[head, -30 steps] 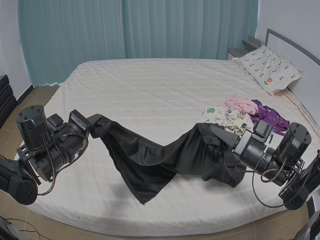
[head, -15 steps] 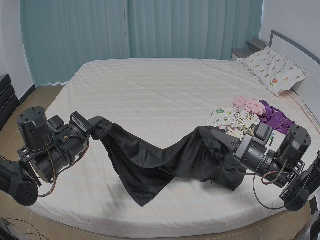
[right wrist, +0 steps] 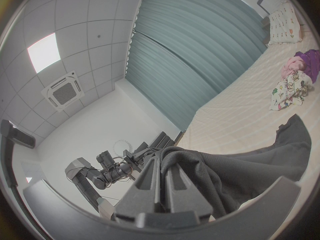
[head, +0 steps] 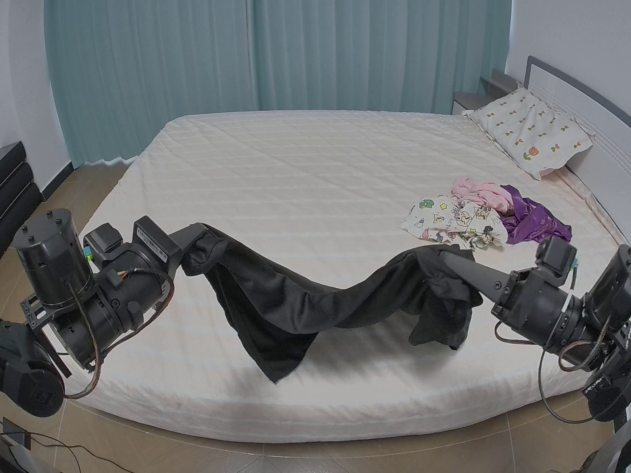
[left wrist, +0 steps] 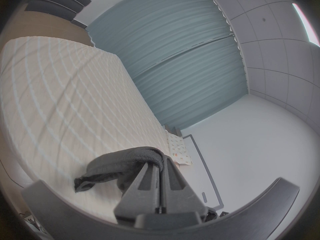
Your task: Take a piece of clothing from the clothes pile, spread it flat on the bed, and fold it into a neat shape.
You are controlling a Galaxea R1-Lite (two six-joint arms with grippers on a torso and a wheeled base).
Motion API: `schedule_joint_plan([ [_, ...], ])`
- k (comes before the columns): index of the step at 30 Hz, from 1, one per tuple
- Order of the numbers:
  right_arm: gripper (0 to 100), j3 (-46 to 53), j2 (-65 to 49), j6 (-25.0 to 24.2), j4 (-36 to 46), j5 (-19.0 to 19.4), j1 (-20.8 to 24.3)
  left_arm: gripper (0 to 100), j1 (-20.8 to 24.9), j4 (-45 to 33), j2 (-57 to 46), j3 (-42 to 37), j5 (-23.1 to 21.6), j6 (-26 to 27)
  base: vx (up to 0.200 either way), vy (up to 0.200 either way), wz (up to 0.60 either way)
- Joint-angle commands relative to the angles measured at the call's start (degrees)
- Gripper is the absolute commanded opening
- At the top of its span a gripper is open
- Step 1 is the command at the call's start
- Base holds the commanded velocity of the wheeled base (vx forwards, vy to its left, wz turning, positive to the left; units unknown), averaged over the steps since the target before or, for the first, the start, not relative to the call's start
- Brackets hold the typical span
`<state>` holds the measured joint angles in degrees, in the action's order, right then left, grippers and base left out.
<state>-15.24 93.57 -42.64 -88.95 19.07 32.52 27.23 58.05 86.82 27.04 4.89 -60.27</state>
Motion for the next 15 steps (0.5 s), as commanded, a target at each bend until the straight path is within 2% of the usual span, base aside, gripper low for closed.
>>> schedule_joint_plan([
  [1,0,1.4,-9.9,-0.1,-0.3,2.3,0.3,0,2.4,-1.8,-5.7,-0.1,0.1,0.4,-0.200,0.000,0.00],
  [5,0,0.4,-18.8,-0.3,4.7,4.9,1.1,0,3.0,-5.6,-10.1,1.7,0.2,1.5,-0.200,0.000,0.00],
  [8,0,-5.2,-23.7,-2.0,12.3,4.4,0.0,0,3.0,-8.6,-12.8,4.1,0.1,1.6,0.000,0.000,0.00],
  [10,0,-9.5,-24.8,-4.3,16.0,4.4,-2.2,0,2.9,-10.6,-13.0,5.6,0.1,1.9,0.000,0.000,0.00],
  [12,0,-18.0,-24.9,-8.7,23.9,4.7,-6.5,0,2.6,-14.0,-12.6,9.2,0.2,3.0,0.000,0.000,0.00],
  [15,0,-26.1,-23.3,-9.6,33.0,4.7,-8.4,0,1.6,-17.1,-11.6,13.0,0.3,3.7,0.000,0.000,0.00],
])
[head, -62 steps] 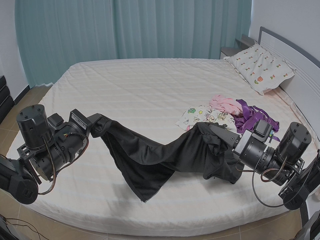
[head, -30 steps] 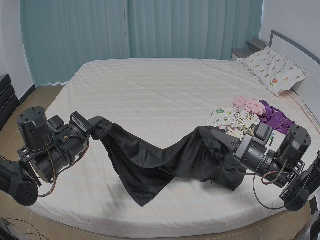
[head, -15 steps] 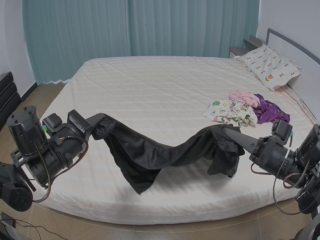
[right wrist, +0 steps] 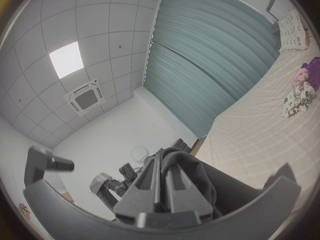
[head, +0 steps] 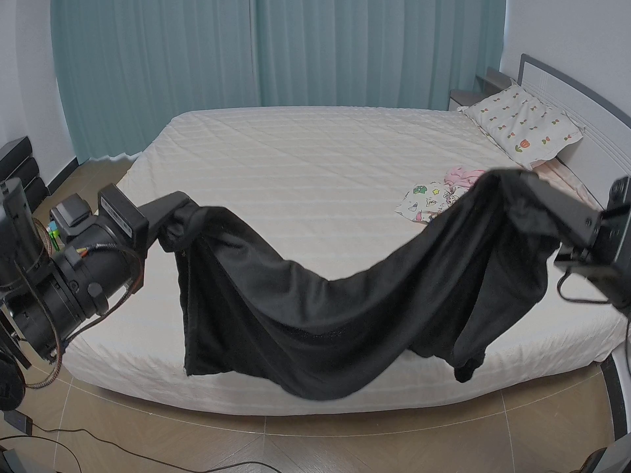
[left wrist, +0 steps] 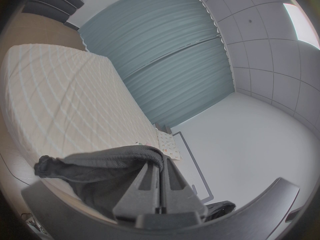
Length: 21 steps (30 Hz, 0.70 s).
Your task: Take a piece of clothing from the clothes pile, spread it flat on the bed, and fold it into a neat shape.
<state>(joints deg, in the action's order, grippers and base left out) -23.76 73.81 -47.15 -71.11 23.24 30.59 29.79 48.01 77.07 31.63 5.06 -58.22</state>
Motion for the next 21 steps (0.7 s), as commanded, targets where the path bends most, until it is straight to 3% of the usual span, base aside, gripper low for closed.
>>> schedule_joint_plan([
  [1,0,-20.2,-2.4,-5.1,17.8,0.4,-6.9,0,-1.1,-7.8,-1.0,9.5,0.1,1.8,0.000,0.000,0.00],
  [4,0,-26.8,2.7,-5.1,21.4,0.5,-9.3,0,-1.8,-8.5,1.5,11.6,0.4,1.8,0.000,0.000,0.00],
  [12,0,-38.5,17.4,-5.0,22.2,0.3,-12.4,0,-4.5,-8.5,6.3,11.3,0.2,1.7,0.000,0.000,0.00],
  [21,0,-40.8,27.3,-3.6,22.1,0.2,-13.3,0,-9.2,-8.5,11.8,11.2,-0.1,1.8,0.022,0.000,0.00],
])
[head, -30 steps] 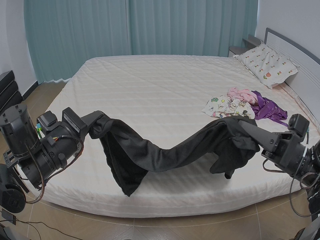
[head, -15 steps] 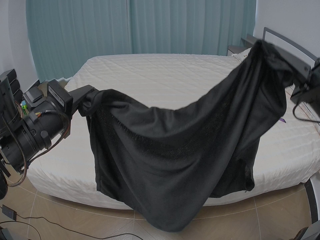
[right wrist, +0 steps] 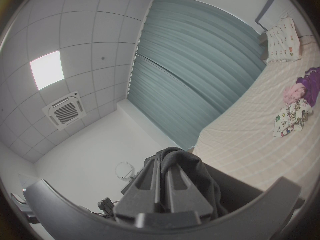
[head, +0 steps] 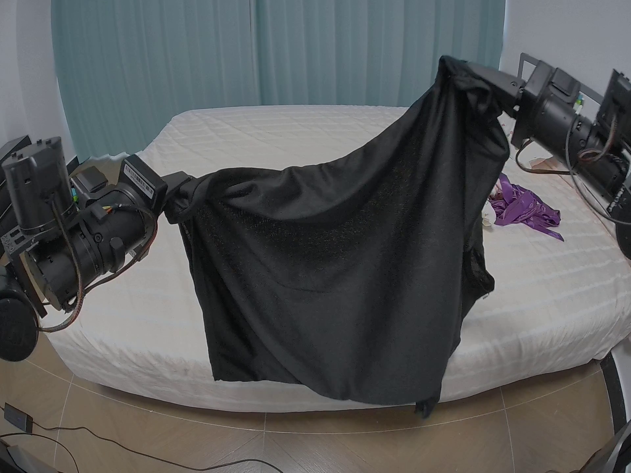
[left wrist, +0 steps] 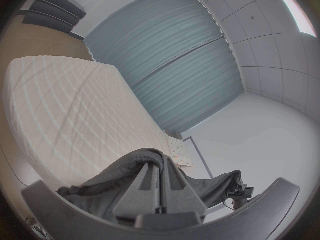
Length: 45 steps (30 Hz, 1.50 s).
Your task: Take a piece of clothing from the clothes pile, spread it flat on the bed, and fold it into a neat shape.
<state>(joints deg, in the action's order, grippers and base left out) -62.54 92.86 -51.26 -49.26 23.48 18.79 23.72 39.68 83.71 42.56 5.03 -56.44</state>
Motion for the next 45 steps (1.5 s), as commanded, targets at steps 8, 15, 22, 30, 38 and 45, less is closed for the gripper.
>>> schedule_joint_plan([
  [8,0,-2.2,15.0,2.0,0.0,-0.7,-2.7,0,-4.3,0.3,11.1,1.3,-1.6,0.5,0.200,0.000,0.00],
  [15,0,-4.0,18.7,5.6,0.1,-2.1,-3.1,0,-6.0,0.3,18.4,5.3,-1.6,2.2,0.200,0.000,0.00],
  [22,0,-7.5,22.9,5.7,0.1,-4.6,-4.0,0,-6.8,0.0,26.4,10.2,-2.0,2.2,0.200,0.000,0.00],
  [30,0,-9.6,27.9,5.9,0.2,-4.8,-4.6,0,-6.9,-0.3,35.2,17.0,-2.0,2.3,0.175,0.000,0.00],
  [38,0,-13.7,35.7,6.0,0.0,-10.5,-4.2,0,-8.3,-0.2,44.0,23.2,-1.3,2.3,0.000,0.000,0.00],
  [45,100,-15.9,42.1,6.9,-0.4,-12.8,-3.4,100,-8.8,-0.2,50.2,26.2,-1.0,2.3,0.000,0.000,0.00],
])
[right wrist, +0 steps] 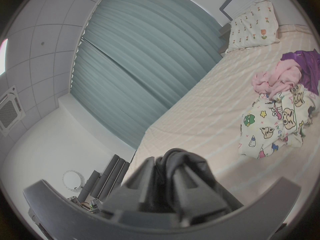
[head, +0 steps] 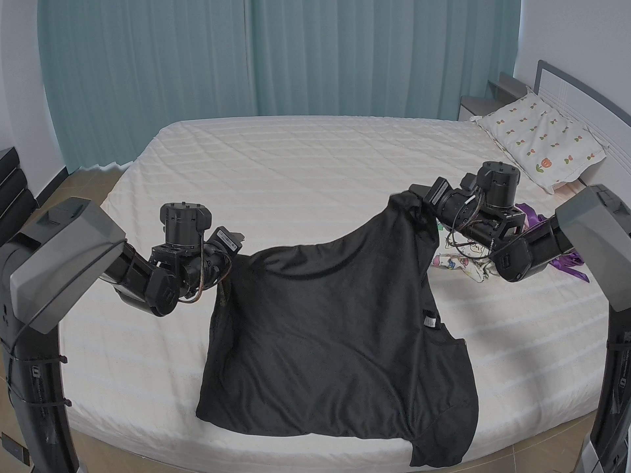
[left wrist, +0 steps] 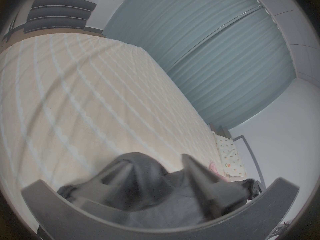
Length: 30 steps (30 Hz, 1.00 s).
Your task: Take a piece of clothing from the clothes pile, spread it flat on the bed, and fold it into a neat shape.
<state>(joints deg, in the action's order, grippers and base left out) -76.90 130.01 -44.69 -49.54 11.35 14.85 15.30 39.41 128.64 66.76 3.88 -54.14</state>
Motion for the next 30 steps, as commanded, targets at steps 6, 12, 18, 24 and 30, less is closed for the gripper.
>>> schedule_joint_plan([
  [6,100,-10.8,14.4,0.5,3.6,-10.9,-0.1,100,-1.6,-0.3,9.4,5.2,0.8,0.0,0.000,0.000,0.00],
  [12,100,-10.9,14.7,0.7,9.0,-12.6,-1.9,100,-3.2,-0.6,8.9,5.0,1.0,0.1,0.000,0.000,0.00],
  [18,100,-6.9,11.9,1.5,10.0,-12.3,-2.7,100,-4.9,-2.1,6.5,4.3,1.0,0.0,0.000,0.000,0.00],
  [24,100,3.8,9.6,5.1,9.3,-10.1,-2.9,100,-7.1,-3.1,4.3,4.3,0.8,0.0,0.000,0.000,0.00],
  [30,100,14.2,9.1,10.8,5.8,-6.3,-5.0,100,-8.5,-3.4,3.4,2.5,0.4,-0.2,0.000,0.000,0.00],
])
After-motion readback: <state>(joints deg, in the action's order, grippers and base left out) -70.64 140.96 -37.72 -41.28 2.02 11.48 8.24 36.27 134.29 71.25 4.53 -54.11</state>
